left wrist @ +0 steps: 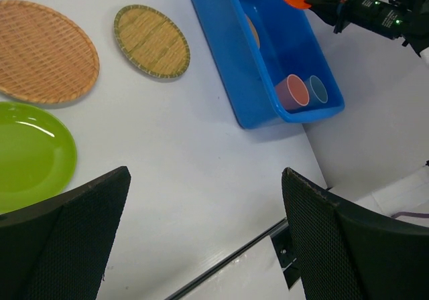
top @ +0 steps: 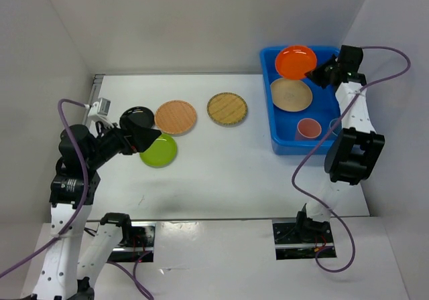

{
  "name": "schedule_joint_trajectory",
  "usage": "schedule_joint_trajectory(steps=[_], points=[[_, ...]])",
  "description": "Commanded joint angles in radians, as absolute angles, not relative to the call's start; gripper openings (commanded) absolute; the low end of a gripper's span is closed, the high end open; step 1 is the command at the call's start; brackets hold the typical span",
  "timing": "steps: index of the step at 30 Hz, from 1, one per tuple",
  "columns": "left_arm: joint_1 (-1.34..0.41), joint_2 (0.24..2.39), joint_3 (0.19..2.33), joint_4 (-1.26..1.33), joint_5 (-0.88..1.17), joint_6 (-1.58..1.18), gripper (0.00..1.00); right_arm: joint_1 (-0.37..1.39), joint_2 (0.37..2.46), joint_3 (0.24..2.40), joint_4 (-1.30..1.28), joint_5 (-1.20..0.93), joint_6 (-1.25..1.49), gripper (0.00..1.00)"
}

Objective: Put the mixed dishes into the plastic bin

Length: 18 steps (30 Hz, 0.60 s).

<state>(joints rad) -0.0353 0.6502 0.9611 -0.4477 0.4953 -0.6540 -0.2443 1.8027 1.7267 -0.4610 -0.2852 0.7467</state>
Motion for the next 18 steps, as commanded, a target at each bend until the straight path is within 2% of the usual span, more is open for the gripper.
schedule_joint_trajectory(steps=[1, 3, 11, 18], points=[[-0.031, 0.669, 0.974, -0.431, 0.511, -0.626, 1.00, -0.256, 1.831, 1.735, -0.426, -0.197, 0.813, 0.00], [-0.031, 0.660, 0.974, -0.443, 0.499, -0.626, 1.00, -0.256, 1.847, 1.723, -0.436, -0.138, 0.837, 0.00], [-0.031, 0.669, 0.992, -0.453, 0.480, -0.617, 1.00, -0.256, 2.029, 1.772, -0.482, -0.106, 0.827, 0.00], [-0.031, 0.669, 1.002, -0.462, 0.471, -0.607, 1.00, -0.256, 2.109, 1.799, -0.508, -0.095, 0.796, 0.00]])
